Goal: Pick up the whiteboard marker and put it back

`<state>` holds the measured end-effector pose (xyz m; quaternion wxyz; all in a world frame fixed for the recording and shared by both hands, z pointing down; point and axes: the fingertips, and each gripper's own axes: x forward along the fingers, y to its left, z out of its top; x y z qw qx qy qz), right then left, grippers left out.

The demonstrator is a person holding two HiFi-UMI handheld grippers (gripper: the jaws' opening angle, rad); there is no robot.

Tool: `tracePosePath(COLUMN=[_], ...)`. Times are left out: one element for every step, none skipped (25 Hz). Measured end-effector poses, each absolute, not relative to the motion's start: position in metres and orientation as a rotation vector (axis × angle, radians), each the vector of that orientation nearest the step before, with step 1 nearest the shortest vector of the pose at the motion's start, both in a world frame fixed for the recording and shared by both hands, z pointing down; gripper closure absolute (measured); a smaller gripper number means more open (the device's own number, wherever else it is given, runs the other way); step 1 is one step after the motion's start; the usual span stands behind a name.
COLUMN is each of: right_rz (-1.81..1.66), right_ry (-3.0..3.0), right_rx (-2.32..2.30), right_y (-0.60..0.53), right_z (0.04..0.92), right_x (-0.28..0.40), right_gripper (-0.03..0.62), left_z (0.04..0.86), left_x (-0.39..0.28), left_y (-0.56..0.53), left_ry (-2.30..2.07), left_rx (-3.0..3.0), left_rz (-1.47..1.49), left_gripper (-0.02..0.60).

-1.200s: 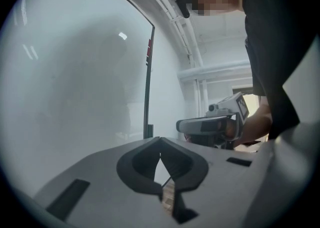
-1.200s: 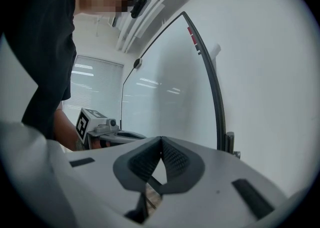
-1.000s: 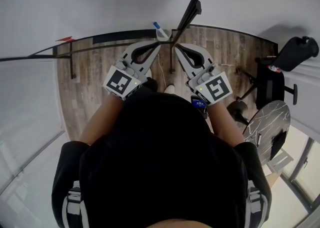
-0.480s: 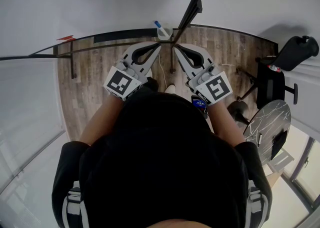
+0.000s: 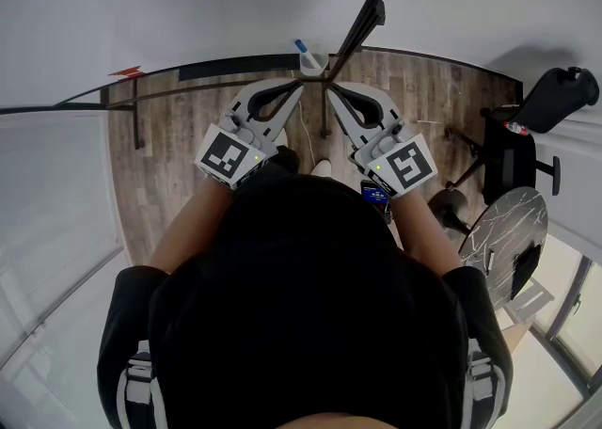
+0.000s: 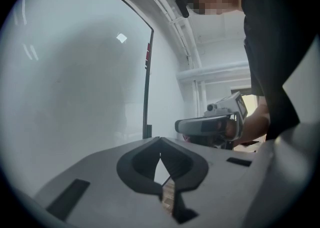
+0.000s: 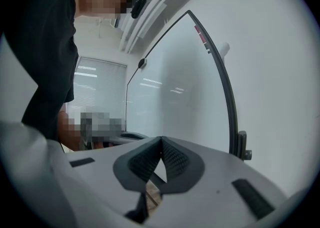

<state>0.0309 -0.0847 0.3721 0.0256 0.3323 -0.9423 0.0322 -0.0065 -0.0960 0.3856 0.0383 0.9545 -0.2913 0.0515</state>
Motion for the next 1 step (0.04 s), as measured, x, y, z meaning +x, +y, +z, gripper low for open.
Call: tracePosePath(right_rz=[0.1], right_ry=[-2.913], right_rx=[1.026], right_y=[-0.0845], right_z=[0.3722], right_x=[0.0289], right_gripper=[0.594], left_z=[0.3853], left_x=[-0.0084], left_y=[-0.096], left_ry=[-0.894], left_rx=[2.929], left_rz=[0.157], left_gripper=[0.578])
